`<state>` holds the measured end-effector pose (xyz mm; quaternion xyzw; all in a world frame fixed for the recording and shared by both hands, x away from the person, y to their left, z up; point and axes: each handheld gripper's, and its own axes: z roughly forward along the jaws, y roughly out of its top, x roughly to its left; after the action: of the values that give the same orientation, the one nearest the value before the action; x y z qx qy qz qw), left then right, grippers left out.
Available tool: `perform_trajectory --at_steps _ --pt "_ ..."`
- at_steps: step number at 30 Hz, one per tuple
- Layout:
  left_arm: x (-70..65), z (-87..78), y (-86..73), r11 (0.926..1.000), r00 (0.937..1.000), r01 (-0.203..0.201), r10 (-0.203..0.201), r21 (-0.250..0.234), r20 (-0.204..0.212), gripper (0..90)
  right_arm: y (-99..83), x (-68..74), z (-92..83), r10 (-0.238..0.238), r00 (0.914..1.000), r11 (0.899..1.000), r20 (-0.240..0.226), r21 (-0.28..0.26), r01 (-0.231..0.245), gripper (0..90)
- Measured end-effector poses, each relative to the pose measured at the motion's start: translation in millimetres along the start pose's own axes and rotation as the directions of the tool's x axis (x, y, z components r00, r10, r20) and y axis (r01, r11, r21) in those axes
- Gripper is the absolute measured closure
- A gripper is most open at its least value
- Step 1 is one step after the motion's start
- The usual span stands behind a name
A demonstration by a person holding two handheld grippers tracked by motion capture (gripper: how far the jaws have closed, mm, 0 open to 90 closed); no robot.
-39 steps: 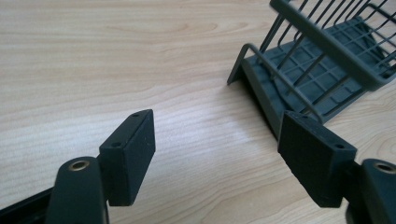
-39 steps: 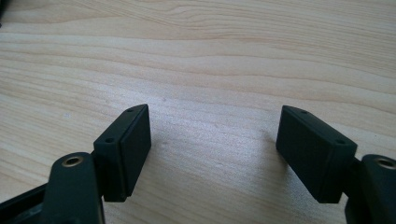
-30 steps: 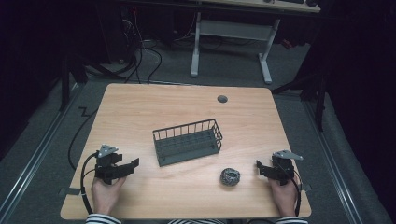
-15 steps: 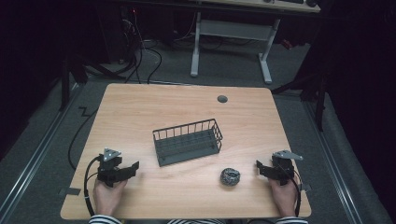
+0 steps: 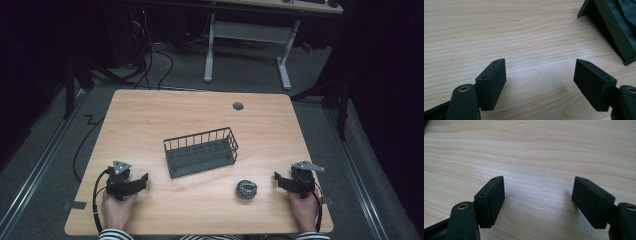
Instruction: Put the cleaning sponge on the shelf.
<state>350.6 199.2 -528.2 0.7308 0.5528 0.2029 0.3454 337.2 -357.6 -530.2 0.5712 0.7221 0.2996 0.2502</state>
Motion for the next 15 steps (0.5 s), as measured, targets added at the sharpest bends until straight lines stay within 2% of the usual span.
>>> perform_trajectory --at_steps 9,15 --pt "-1.6 6.9 -2.8 0.9996 0.9983 -0.027 0.027 0.001 -0.052 26.6 0.0 0.0 0.0 0.0 1.0 1.0 0.0 0.0 0.0 26.5" --pt "-2.8 9.4 -3.1 0.999 0.9972 -0.043 0.042 -0.01 -0.062 26.3 0.0 0.0 0.0 0.0 1.0 1.0 0.0 0.0 0.0 26.5"
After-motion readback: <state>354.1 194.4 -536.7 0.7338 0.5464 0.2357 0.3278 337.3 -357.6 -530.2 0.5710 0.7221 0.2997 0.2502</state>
